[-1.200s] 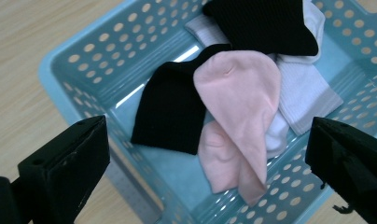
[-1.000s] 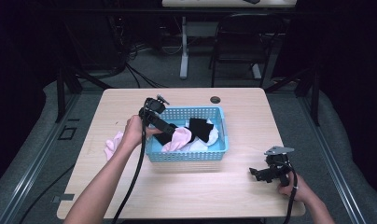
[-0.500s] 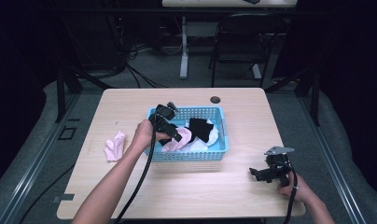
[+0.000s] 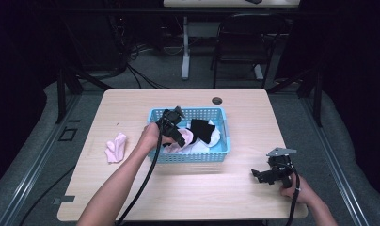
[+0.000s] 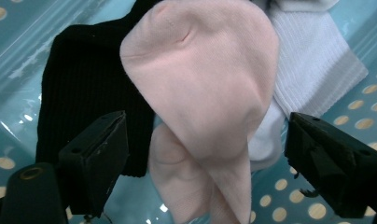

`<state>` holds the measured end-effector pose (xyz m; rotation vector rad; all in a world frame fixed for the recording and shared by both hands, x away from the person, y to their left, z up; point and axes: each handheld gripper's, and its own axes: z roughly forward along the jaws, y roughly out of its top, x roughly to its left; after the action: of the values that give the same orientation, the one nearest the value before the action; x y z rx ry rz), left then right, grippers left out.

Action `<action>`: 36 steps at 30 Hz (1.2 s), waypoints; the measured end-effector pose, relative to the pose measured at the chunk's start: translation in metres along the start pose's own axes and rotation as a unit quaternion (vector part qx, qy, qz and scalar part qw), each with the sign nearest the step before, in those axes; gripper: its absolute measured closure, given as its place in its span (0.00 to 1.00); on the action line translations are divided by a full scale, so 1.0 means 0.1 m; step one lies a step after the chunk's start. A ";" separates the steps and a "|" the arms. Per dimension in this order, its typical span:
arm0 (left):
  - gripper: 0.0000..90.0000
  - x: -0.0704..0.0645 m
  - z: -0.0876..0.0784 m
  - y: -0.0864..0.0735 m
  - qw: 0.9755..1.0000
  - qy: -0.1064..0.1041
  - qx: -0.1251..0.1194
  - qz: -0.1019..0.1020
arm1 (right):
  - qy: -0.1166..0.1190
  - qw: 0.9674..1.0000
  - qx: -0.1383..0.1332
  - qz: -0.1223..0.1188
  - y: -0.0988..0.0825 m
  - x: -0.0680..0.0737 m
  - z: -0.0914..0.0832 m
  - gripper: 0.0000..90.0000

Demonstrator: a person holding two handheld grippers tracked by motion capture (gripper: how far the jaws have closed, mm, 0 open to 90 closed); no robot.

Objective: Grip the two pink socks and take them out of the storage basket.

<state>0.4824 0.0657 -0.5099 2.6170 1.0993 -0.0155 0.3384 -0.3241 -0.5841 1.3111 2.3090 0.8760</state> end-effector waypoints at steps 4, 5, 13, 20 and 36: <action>0.28 -0.02 0.05 0.02 1.000 -0.012 0.012 0.003 | 0.000 1.000 0.001 0.001 0.00 0.00 0.00 0.00; 0.29 -0.02 0.05 0.02 1.000 -0.012 0.015 0.007 | 0.000 1.000 0.001 0.001 0.00 0.00 0.00 0.00; 0.45 -0.04 0.10 0.04 0.999 -0.016 0.032 0.014 | 0.001 1.000 0.001 0.000 0.00 0.00 0.00 0.00; 0.62 -0.04 0.12 0.04 0.999 -0.018 0.045 0.017 | 0.001 1.000 0.001 0.000 0.00 0.00 0.00 0.00; 0.96 0.00 0.08 -0.01 0.999 -0.010 0.035 0.022 | 0.001 1.000 0.001 0.000 0.00 0.00 0.00 0.00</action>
<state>0.4827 0.0644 -0.5178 2.6964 1.0531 -0.0735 0.3380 -0.3243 -0.5840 1.3112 2.3119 0.8754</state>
